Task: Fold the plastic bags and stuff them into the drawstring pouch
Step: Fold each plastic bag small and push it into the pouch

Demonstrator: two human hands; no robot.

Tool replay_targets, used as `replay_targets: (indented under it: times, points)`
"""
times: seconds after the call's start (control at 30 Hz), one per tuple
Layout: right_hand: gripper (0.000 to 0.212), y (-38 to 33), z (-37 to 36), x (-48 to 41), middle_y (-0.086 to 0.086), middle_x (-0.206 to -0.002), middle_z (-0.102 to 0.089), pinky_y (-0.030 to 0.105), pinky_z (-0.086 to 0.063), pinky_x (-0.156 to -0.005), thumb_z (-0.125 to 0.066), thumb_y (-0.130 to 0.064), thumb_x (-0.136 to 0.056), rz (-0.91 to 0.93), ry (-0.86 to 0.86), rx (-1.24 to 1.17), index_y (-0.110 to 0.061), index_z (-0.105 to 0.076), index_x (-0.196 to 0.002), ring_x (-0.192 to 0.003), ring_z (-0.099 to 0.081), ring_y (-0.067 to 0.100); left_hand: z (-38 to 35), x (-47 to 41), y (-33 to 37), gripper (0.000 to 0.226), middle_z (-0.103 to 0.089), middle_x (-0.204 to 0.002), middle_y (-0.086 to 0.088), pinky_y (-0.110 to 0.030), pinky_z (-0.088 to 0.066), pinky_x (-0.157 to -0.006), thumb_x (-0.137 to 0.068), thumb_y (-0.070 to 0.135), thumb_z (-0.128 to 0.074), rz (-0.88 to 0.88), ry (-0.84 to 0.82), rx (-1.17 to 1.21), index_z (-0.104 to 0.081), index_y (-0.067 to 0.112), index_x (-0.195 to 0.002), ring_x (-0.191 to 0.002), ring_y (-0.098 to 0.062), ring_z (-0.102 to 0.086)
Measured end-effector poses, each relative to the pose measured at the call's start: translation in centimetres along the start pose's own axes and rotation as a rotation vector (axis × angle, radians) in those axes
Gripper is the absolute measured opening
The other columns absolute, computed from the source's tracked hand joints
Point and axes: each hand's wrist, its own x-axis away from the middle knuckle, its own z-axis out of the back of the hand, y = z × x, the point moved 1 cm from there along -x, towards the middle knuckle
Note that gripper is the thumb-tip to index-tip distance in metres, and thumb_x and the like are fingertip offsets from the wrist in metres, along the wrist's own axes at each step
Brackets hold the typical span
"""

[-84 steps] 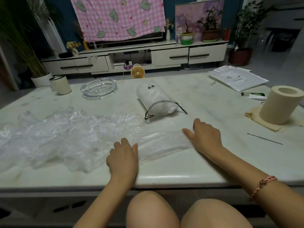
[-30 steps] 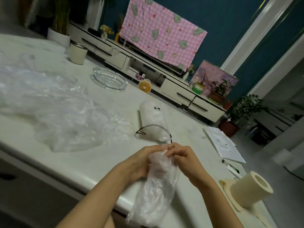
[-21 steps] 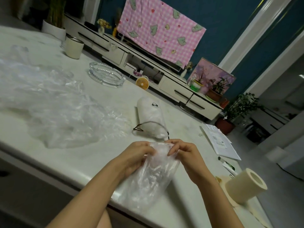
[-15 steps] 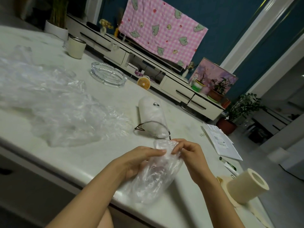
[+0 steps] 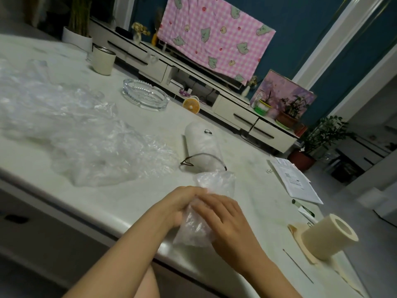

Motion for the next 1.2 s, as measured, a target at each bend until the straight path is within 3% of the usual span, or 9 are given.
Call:
replay_targets:
  times: [0.1, 0.27, 0.37, 0.53, 0.67, 0.77, 0.9, 1.07, 1.2]
  points:
    - [0.038, -0.1, -0.2, 0.3, 0.0, -0.093, -0.065, 0.026, -0.04, -0.074, -0.051, 0.001, -0.077, -0.019, 0.043, -0.079, -0.021, -0.055, -0.108, -0.083, -0.053, 0.016, -0.1, 0.5, 0.1, 0.021, -0.066, -0.089, -0.019, -0.035, -0.052, -0.069, -0.091, 0.013, -0.057, -0.023, 0.03, 0.034, -0.065, -0.003, -0.102, -0.076, -0.027, -0.063]
    - [0.013, 0.4, 0.9, -0.2, -0.007, -0.082, -0.064, 0.024, -0.042, -0.075, -0.061, -0.024, -0.086, -0.48, -0.223, -0.681, -0.029, -0.068, -0.096, -0.079, -0.054, 0.006, -0.4, 0.4, 0.1, 0.004, -0.069, -0.092, -0.018, -0.041, -0.053, -0.084, -0.087, 0.002, -0.06, -0.275, 0.185, -0.111, -0.063, 0.005, -0.085, -0.084, -0.029, -0.065]
    - [0.015, 1.0, 1.9, -1.0, 0.0, -0.08, -0.071, 0.027, -0.049, -0.077, -0.061, -0.02, -0.091, -0.791, -0.286, -1.011, -0.014, -0.072, -0.083, -0.077, -0.062, 0.009, -1.1, 0.6, 0.0, 0.011, -0.065, -0.076, -0.013, -0.031, -0.05, -0.062, -0.087, 0.001, -0.06, -0.328, 0.15, -0.129, -0.059, 0.008, -0.078, -0.067, -0.023, -0.06]
    - [0.026, 1.7, 2.1, -1.9, 0.001, -0.064, -0.06, 0.02, -0.036, -0.061, -0.058, -0.019, -0.092, -1.008, -0.314, -0.93, -0.008, -0.063, -0.069, -0.063, -0.048, 0.012, -1.7, 1.1, 0.1, 0.012, -0.065, -0.087, -0.017, -0.033, -0.048, -0.071, -0.086, 0.0, -0.05, -0.331, 0.022, -0.061, -0.061, 0.004, -0.089, -0.076, -0.026, -0.06]
    - [0.018, 2.1, 1.9, -2.3, 0.003, -0.059, -0.049, 0.012, -0.035, -0.049, -0.055, -0.01, -0.089, -1.106, -0.31, -0.916, -0.003, -0.059, -0.074, -0.048, -0.043, 0.007, -1.8, 1.7, -0.1, 0.039, -0.066, -0.089, -0.014, -0.033, -0.048, -0.071, -0.071, 0.035, -0.067, -0.287, -0.228, -0.161, -0.064, 0.005, -0.096, -0.076, -0.023, -0.063]
    - [0.024, 2.2, 2.1, -2.4, -0.001, -0.054, -0.056, 0.012, -0.038, -0.05, -0.055, -0.012, -0.091, -1.114, -0.301, -0.908, -0.007, -0.061, -0.068, -0.048, -0.048, 0.007, -1.5, 1.4, -0.3, 0.058, -0.071, -0.095, -0.011, -0.034, -0.054, -0.075, -0.055, 0.029, -0.081, -0.35, -0.075, -0.287, -0.061, 0.006, -0.104, -0.084, -0.025, -0.069]
    - [0.022, 2.1, 2.2, -1.5, 0.0, -0.06, -0.059, 0.016, -0.041, -0.056, -0.061, -0.014, -0.089, -1.078, -0.217, -0.933, -0.009, -0.061, -0.068, -0.053, -0.052, 0.007, -1.1, 0.9, -0.2, 0.014, -0.068, -0.097, -0.011, -0.028, -0.051, -0.073, -0.084, 0.002, -0.064, -0.459, 0.12, -0.363, -0.063, 0.008, -0.096, -0.082, -0.02, -0.064]
    - [0.018, 2.7, 1.3, 0.6, 0.011, -0.069, -0.063, 0.028, -0.044, -0.063, -0.076, -0.017, -0.077, -1.193, 0.019, -0.793, -0.006, -0.064, -0.071, -0.066, -0.055, 0.017, -0.9, 0.7, -0.1, 0.011, -0.067, -0.085, -0.005, -0.022, -0.047, -0.056, -0.084, 0.001, -0.064, -0.503, 0.161, -0.348, -0.064, 0.011, -0.088, -0.072, -0.015, -0.062]
    - [0.054, 3.2, 1.4, 0.5, 0.003, -0.107, -0.065, 0.028, -0.054, -0.072, -0.084, -0.024, -0.064, -1.278, 0.061, -1.039, -0.014, -0.057, -0.11, -0.093, -0.066, 0.02, -1.0, 0.9, 0.0, 0.012, -0.067, -0.085, -0.003, -0.018, -0.046, -0.051, -0.085, 0.001, -0.064, -0.493, 0.112, -0.343, -0.064, 0.011, -0.092, -0.07, -0.013, -0.062]
